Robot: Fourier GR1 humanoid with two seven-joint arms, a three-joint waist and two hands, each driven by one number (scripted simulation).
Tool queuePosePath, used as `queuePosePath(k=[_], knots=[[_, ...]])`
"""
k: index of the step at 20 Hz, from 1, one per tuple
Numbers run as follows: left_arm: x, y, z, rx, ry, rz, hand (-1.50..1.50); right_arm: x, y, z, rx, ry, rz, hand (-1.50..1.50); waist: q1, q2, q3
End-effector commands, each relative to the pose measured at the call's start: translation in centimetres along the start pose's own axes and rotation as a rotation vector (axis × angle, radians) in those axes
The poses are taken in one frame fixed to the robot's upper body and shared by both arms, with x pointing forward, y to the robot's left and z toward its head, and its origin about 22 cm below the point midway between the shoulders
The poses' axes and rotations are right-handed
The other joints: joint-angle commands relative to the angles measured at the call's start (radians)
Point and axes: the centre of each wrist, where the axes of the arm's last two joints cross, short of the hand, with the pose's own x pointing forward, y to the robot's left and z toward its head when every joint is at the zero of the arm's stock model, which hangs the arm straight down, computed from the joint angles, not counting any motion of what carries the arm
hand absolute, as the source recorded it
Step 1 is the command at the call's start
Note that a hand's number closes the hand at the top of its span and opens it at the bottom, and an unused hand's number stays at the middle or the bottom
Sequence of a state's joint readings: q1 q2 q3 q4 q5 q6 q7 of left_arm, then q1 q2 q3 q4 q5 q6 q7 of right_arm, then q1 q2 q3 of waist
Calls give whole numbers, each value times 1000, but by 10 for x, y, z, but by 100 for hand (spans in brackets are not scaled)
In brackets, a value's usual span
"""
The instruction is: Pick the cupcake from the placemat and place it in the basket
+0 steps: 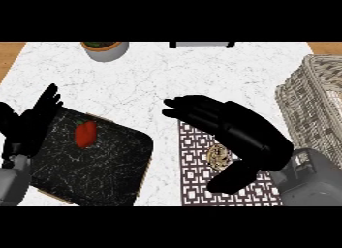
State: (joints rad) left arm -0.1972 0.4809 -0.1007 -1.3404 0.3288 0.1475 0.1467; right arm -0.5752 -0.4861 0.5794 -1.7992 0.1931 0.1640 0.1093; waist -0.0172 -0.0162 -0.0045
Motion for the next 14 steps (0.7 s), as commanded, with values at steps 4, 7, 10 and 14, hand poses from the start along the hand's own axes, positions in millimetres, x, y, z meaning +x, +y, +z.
queuePosePath(k=[4,7,10,14], knots=[[19,-3,-6,-8,-26,8,0,42,-86,-8,11,306,277,-150,7,6,1],[2,0,-4,-36,-6,-9,0,45,-117,-12,129,346,259,-150,18,14,2],[1,-7,-2,2,-3,-7,0,33,-123,-4,286,386,213,-150,16,14,3],[13,9,-4,-1,-10,1,0,22,-142,21,360,374,158,-150,13,14,4]])
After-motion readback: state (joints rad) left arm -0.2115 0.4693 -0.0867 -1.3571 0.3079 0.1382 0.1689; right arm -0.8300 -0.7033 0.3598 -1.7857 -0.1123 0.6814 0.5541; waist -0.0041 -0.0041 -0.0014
